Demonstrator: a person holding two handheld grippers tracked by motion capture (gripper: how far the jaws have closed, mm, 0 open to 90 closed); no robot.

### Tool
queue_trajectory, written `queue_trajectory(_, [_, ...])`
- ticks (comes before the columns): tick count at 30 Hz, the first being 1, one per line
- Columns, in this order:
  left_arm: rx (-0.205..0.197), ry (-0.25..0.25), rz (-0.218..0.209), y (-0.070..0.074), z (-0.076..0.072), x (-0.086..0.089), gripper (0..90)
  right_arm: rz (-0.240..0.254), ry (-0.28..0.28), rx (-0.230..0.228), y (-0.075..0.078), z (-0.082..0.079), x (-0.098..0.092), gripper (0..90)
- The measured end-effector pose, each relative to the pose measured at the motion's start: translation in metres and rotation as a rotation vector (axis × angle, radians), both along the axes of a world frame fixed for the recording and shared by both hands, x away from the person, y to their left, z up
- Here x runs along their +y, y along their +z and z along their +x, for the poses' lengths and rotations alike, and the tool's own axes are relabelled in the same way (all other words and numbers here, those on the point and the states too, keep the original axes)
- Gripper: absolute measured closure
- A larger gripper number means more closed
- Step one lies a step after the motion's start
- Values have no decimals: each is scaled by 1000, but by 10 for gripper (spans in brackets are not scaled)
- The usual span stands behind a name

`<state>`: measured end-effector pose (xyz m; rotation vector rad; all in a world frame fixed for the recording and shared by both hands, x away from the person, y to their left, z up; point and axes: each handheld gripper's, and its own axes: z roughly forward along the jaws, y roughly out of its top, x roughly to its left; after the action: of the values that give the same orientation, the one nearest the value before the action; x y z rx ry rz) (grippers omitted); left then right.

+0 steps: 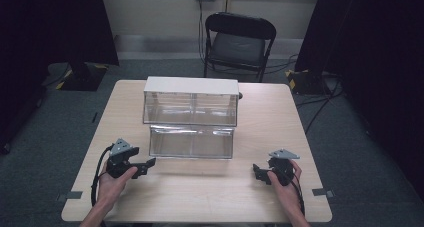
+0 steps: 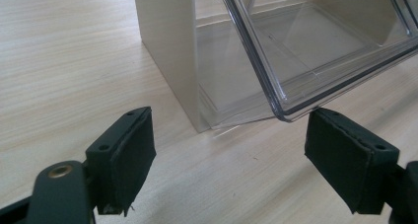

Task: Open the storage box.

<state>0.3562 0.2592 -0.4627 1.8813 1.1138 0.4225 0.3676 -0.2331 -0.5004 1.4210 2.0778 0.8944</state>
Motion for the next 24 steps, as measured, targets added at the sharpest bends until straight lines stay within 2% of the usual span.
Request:
queue_trajectory(8, [-5, 4, 2, 0, -1, 0, 181, 0, 0, 0, 0, 0, 0, 119])
queue_trajectory(9, [-8, 0, 13, 1, -1, 0, 181, 1, -1, 1, 0, 0, 0, 119])
queue_trajectory(24, [-15, -14, -12, 1, -1, 2, 183, 3, -2, 2, 0, 0, 0, 117])
